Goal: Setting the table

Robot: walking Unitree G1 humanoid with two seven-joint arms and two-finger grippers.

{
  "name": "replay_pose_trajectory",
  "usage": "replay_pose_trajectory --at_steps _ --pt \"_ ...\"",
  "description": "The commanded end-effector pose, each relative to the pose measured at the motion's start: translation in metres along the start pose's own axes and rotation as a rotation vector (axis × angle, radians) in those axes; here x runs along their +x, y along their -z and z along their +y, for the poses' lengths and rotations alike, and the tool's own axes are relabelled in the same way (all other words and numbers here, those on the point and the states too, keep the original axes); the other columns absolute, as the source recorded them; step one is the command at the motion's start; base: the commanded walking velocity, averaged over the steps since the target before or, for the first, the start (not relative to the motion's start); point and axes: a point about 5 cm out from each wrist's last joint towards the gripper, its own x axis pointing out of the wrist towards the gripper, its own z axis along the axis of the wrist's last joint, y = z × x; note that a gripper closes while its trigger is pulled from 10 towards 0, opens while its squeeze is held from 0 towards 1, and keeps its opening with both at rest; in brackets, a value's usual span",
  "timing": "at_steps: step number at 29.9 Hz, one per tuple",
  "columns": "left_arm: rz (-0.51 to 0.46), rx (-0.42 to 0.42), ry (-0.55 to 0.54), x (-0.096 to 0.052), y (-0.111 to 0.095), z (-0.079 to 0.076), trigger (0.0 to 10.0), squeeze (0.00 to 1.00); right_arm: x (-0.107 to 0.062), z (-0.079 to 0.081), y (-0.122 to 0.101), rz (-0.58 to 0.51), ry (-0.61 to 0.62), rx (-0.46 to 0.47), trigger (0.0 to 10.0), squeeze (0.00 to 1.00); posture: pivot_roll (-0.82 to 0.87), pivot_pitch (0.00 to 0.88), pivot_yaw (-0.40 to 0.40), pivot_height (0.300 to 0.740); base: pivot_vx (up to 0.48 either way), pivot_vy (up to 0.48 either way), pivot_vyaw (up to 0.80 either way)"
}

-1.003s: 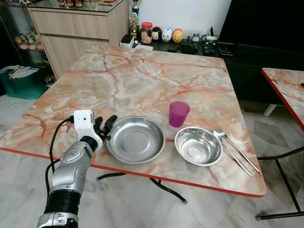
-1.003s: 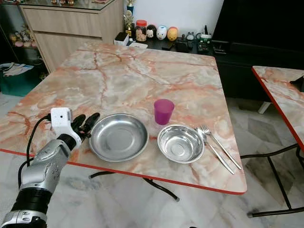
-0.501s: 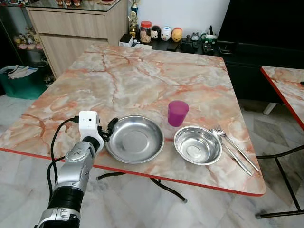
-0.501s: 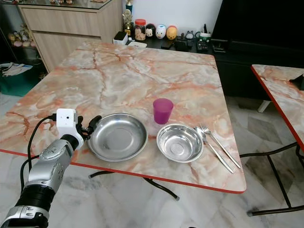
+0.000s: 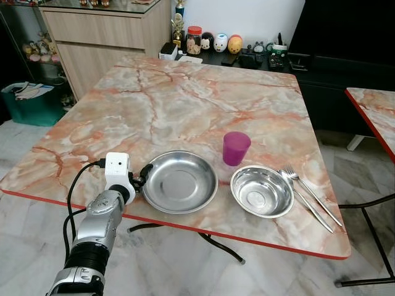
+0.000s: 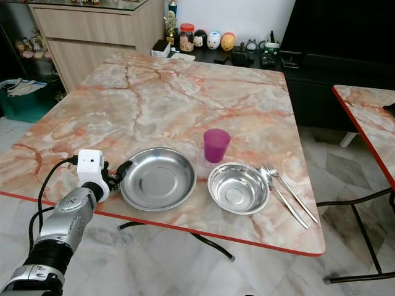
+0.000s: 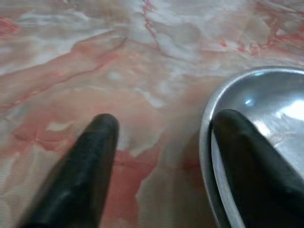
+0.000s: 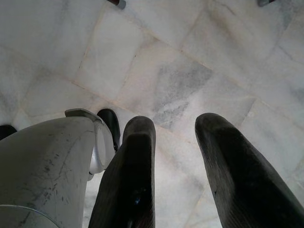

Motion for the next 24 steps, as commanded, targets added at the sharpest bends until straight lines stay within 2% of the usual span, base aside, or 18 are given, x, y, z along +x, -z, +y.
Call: replay_pose_trajectory --at_steps 1,9,10,24 --pt "-0.018 -0.012 -0.003 0.0038 -0.0061 -0.0009 10.0 1.0 -0.0001 -0.004 -0.0009 -0.001 0.008 -0.006 10.0 0.0 0.13 0.0 -0.059 0.728 0.0 0.0 0.0" --pt "-0.017 -0.006 0.014 0.0063 -0.009 -0.0009 10.0 1.0 0.0001 -0.0037 -0.0019 -0.004 0.006 -0.01 10.0 0.0 0.13 0.0 -0.056 0.728 0.0 0.0 0.0" --pt "-0.011 0.022 0.02 0.0066 -0.0086 -0.0018 10.0 0.0 0.0002 -0.0037 -0.0021 -0.005 0.006 -0.013 10.0 0.0 0.13 0.0 -0.056 0.728 0.0 0.0 0.0" --pt "0.008 0.038 0.023 0.0085 -0.0009 -0.0076 10.0 0.0 0.0002 -0.0034 -0.0024 -0.007 0.002 -0.023 10.0 0.0 0.12 0.0 -0.049 0.728 0.0 0.0 0.0"
